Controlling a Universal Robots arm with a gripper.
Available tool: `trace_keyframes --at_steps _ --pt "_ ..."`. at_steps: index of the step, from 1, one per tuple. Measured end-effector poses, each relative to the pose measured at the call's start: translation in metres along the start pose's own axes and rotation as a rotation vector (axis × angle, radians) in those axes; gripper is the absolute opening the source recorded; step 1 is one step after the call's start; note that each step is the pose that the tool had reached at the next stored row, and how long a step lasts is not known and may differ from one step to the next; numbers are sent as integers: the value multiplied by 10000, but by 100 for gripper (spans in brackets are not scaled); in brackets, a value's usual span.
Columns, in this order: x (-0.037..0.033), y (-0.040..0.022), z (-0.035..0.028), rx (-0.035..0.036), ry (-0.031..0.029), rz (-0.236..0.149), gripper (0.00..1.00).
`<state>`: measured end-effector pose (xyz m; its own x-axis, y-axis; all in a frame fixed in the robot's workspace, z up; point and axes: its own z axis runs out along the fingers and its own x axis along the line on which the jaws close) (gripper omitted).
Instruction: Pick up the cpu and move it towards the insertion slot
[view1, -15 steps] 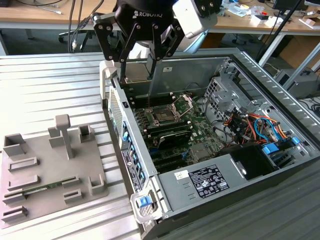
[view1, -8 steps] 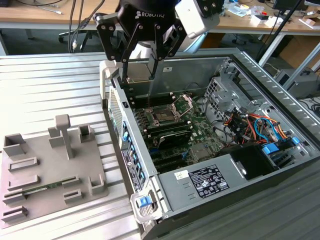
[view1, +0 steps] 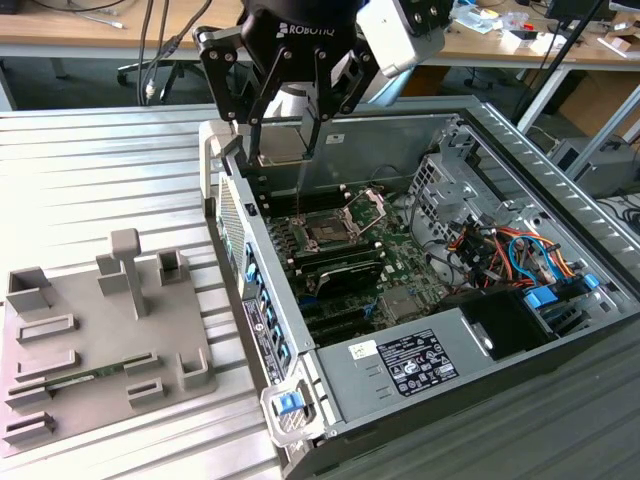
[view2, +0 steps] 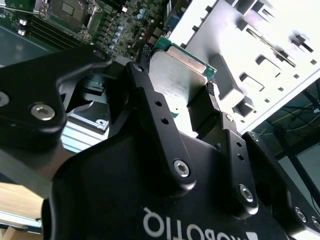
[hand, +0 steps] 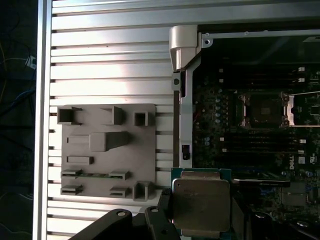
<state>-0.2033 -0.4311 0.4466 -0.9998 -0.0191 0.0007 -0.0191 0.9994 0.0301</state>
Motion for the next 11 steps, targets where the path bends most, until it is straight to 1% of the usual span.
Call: trace_keyframes --at_steps 11 --pt "-52 -1 4 0 0 0 55"
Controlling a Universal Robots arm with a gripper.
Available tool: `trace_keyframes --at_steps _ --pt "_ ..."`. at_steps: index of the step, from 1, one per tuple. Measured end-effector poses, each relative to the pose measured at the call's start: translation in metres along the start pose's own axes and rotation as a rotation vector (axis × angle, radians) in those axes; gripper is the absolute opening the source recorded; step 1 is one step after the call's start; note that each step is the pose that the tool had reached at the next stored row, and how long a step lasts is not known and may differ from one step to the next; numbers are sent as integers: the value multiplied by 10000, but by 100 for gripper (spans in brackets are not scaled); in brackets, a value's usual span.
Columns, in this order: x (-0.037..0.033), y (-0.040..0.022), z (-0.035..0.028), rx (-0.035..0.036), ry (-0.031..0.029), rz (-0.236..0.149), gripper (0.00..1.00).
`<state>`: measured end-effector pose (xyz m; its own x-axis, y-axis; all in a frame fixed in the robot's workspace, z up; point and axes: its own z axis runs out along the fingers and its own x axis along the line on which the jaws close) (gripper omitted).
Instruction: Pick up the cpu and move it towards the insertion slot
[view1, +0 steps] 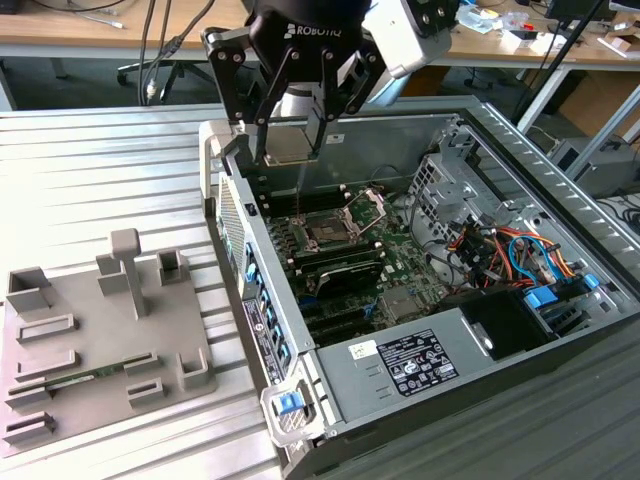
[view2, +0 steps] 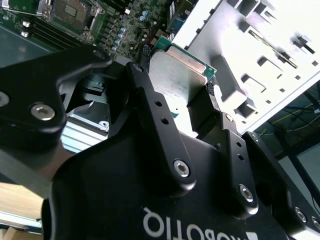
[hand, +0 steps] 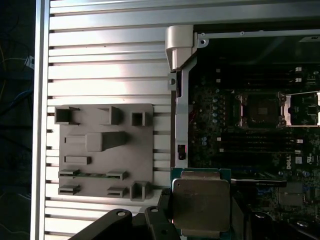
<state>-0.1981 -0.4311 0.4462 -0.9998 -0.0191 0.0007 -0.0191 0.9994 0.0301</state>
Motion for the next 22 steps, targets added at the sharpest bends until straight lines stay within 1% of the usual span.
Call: trace_keyframes --at_steps 2,4,5,14,22 --pt "-7 0 1 -1 -1 0 55" --pt "-70 -1 7 0 0 0 55" --pt "-83 -1 8 0 0 0 55" --pt "-118 -1 14 0 0 0 55" --pt "-132 -2 22 0 0 0 55"
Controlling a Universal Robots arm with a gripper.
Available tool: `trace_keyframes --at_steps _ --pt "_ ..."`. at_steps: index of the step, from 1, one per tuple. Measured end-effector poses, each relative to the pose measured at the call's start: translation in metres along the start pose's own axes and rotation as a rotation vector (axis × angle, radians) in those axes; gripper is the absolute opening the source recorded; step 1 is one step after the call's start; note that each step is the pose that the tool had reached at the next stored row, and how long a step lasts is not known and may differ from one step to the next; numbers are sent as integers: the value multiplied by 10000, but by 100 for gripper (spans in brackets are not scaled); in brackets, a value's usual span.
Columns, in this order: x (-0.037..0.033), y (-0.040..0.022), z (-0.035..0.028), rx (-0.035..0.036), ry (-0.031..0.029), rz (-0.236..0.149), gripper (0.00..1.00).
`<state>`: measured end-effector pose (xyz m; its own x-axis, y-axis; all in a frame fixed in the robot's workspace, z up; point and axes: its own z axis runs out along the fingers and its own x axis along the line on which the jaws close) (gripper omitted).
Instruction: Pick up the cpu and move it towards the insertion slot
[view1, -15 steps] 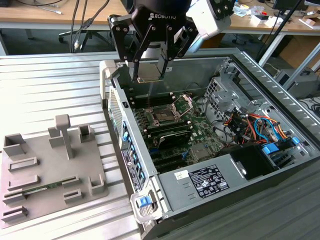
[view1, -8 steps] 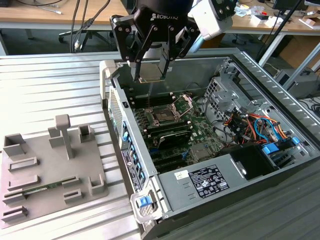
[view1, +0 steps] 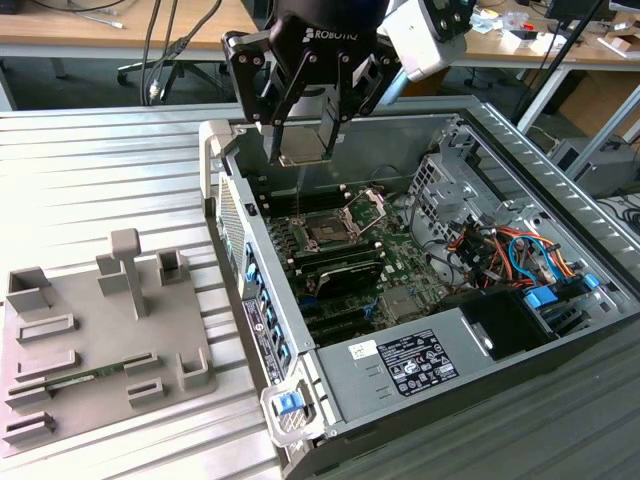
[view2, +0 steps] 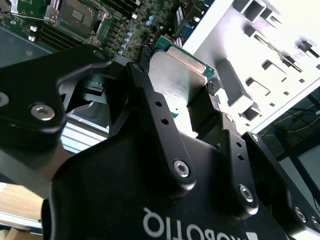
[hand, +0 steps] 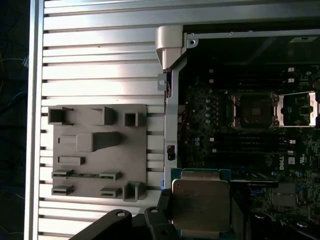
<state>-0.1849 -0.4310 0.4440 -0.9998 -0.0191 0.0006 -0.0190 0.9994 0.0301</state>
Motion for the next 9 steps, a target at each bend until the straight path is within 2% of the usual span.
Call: trace_keyframes --at_steps 9 --pt "-16 -1 10 0 0 0 55"
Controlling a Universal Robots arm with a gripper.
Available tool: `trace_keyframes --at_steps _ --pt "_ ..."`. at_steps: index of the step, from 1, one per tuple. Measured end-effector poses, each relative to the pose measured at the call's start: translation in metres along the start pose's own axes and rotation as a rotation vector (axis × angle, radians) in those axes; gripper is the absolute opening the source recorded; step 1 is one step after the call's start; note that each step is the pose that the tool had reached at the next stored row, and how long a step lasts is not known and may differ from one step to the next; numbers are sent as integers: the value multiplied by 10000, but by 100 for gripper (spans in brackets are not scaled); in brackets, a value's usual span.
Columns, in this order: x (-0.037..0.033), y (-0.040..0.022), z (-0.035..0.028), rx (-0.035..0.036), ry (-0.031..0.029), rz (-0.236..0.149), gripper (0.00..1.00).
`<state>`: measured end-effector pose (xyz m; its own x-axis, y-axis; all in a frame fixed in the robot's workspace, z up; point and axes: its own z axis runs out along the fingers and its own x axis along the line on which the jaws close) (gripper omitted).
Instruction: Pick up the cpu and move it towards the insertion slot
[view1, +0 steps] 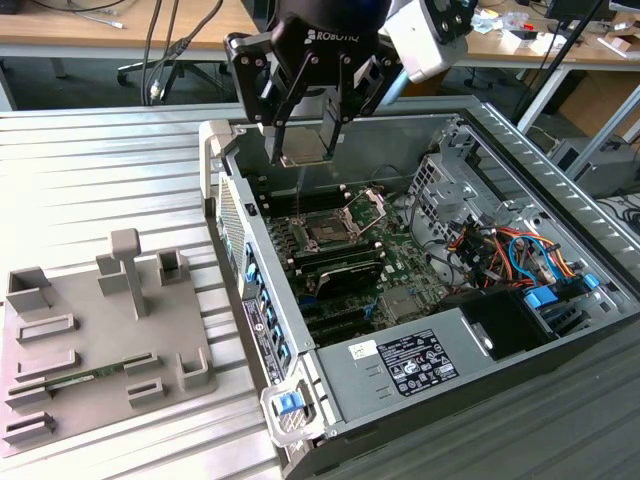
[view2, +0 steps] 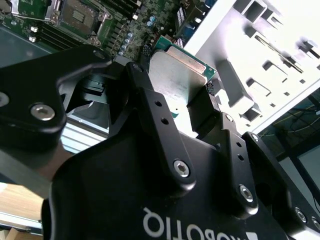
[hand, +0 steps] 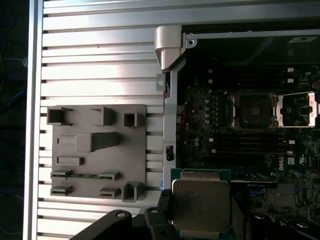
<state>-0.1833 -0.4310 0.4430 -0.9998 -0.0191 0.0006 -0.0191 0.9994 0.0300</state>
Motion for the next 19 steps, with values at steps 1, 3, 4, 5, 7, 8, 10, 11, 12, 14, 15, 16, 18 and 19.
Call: trace_keyframes --at_steps 1,3,4,5,7,8,10,11,12,14,15,16,18,19 --pt "-1 0 1 0 0 0 55" --pt "-7 0 4 0 0 0 55" --pt "-9 0 4 0 0 0 55" --pt "-10 0 6 -1 0 0 55" --pt "-17 -1 9 0 0 0 55" --pt "-19 -1 10 0 0 0 55" --pt "-22 -1 12 0 0 0 55" --pt "-25 -1 13 0 0 0 55" --pt "-27 -1 14 0 0 0 55" --pt "-31 -1 15 0 0 0 55" --pt "-35 -1 17 1 0 0 55" --pt "-39 -1 18 1 0 0 55" --pt "-47 -1 22 1 0 0 55" --pt "-52 -2 23 2 0 0 55"
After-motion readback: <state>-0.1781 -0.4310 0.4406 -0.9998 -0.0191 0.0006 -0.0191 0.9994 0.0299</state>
